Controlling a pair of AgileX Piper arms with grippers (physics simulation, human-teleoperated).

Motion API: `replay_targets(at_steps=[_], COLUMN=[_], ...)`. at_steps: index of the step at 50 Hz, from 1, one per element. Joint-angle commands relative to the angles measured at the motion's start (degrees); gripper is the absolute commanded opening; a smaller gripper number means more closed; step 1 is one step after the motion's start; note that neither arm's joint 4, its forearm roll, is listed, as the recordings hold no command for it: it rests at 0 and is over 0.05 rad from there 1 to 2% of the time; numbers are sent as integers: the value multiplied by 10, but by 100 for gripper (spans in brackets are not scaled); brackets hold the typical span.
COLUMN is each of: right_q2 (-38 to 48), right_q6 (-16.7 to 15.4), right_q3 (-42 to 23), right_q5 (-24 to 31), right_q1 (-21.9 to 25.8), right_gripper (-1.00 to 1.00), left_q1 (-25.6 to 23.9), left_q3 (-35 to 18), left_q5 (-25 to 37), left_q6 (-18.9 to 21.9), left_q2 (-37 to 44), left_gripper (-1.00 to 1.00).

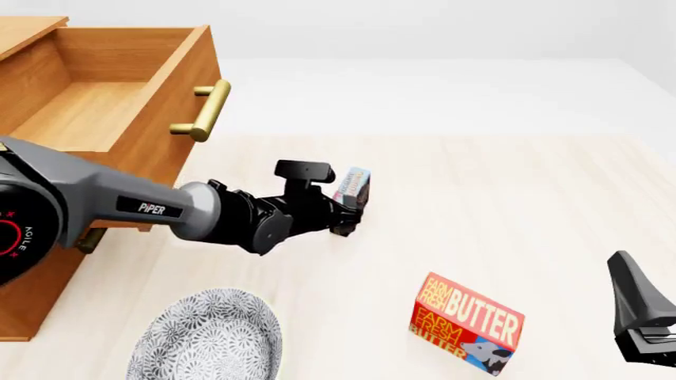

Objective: Put the chocolate pudding in the top drawer of the cabinet and close it.

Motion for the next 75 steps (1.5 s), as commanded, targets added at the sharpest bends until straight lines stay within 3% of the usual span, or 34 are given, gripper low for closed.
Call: replay_targets(at_steps=[1,20,21,36,75], right_q2=[0,0,0,0,0], right_q6=[0,0,0,0,0], right_q3=[0,0,0,0,0], right_q5=[0,0,0,0,0], right_q1=[0,0,0,0,0], right_gripper=[100,100,100,100,100], left_q1=[-6,-13,-12,-17,-14], left_q3=[-4,-5,-6,-9,-4], left_q5=[-3,-2,0,8,42], left_q6=[-4,-1,1,6,57], left_q2=[7,8,10,9,-97], left_gripper=[100,100,-100,-100,-100])
